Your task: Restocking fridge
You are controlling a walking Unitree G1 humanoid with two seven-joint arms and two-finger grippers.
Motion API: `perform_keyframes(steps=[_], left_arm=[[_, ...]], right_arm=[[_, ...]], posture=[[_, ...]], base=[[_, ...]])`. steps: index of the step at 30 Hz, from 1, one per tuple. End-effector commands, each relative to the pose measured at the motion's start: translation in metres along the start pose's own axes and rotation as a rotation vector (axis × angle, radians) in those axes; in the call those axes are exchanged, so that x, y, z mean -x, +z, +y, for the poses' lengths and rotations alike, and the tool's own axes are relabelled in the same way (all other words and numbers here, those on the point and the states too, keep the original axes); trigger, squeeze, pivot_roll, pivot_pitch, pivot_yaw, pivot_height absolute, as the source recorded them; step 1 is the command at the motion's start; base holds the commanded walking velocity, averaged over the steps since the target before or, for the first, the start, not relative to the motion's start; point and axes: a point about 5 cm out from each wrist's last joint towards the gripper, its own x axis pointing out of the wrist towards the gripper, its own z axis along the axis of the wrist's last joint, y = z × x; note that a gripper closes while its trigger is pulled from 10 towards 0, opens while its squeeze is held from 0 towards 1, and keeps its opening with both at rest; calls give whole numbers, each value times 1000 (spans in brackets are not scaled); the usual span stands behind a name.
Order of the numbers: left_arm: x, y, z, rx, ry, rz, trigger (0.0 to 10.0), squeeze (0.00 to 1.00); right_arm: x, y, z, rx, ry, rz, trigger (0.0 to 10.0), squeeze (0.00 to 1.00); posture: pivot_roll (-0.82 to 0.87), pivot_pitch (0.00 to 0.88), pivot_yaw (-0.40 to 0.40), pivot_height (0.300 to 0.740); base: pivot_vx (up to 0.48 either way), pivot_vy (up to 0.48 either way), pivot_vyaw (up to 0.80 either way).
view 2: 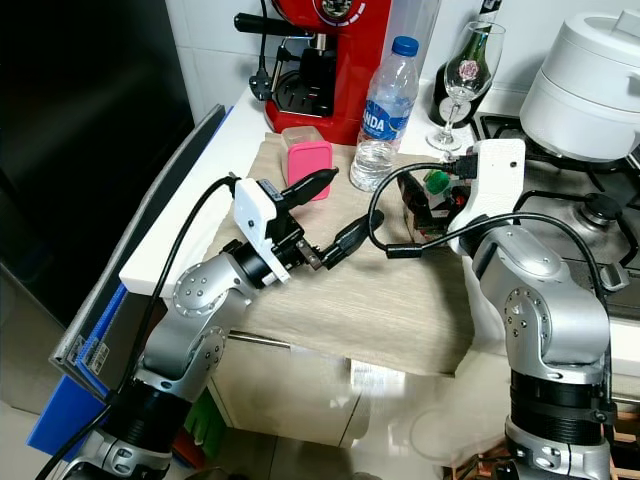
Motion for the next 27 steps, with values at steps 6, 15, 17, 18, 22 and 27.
perform_keyframes(steps=[6,15,17,18,22,27], left_arm=[[-5,4,2,-23,-4,-9,10000,0],[-2,-2,10,-21,46,50,10000,0],[1,-5,13,-14,65,68,10000,0],[2,-6,14,-10,73,75,10000,0],[3,-8,16,-17,99,94,10000,0],[5,-8,22,-49,160,119,10000,0]], right_arm=[[-4,-4,-1,-51,-42,-6,0,0],[-8,-13,1,-111,-89,-24,0,0],[-7,-17,4,-109,-87,-18,0,0],[-7,-19,5,-104,-89,-16,0,0],[-6,-21,5,-107,-93,-17,0,0],[-11,-15,7,-22,-139,-107,0,0]], posture=[[-169,0,-18,740],[-165,0,-3,740],[-162,0,1,740],[-162,0,1,740],[-149,0,3,740],[-119,0,8,740]], base=[[0,0,0],[0,0,0],[0,0,0],[0,0,0],[0,0,0],[0,0,0]])
